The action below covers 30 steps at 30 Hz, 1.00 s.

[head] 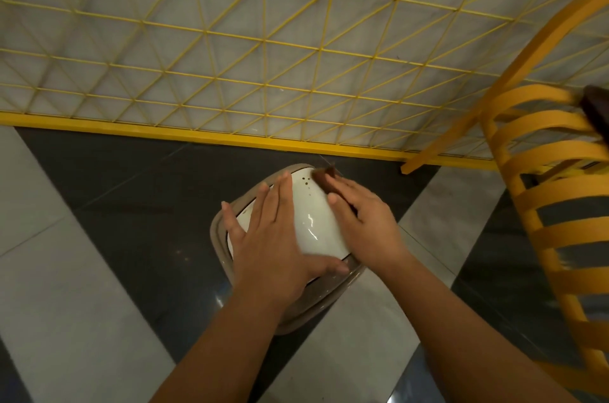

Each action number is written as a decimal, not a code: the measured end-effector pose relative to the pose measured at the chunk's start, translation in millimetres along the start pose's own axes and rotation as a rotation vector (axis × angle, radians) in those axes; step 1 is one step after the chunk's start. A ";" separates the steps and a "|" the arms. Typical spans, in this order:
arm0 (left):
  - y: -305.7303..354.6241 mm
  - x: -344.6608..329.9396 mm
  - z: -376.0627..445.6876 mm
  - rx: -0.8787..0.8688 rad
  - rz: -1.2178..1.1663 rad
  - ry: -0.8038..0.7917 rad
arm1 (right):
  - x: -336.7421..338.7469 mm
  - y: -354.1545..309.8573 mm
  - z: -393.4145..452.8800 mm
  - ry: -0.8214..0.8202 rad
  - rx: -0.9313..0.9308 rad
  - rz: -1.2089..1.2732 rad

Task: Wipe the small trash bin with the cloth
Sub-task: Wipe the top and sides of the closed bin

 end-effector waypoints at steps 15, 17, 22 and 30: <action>-1.0 1.2 2.6 -0.021 -0.026 0.007 | -9.6 -23.3 24.3 0.065 0.027 0.031; -5.5 2.9 5.2 -0.046 -0.026 -0.019 | -0.5 -4.9 15.7 0.028 -0.156 0.073; -34.2 11.6 25.1 -0.239 -0.014 -0.202 | 10.7 14.0 -66.2 0.064 -0.231 0.057; -55.5 24.6 41.2 -0.432 0.034 -0.374 | -0.6 -24.3 -72.3 0.171 0.210 -0.024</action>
Point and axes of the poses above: each hand's wrist, its own z-axis towards the middle knuckle, its own x-axis out of the back of the hand, y = z × x, the point moved 2 cm from there along z, towards the middle knuckle, and after that the axes turned 13 degrees about y, right-handed, at the moved point
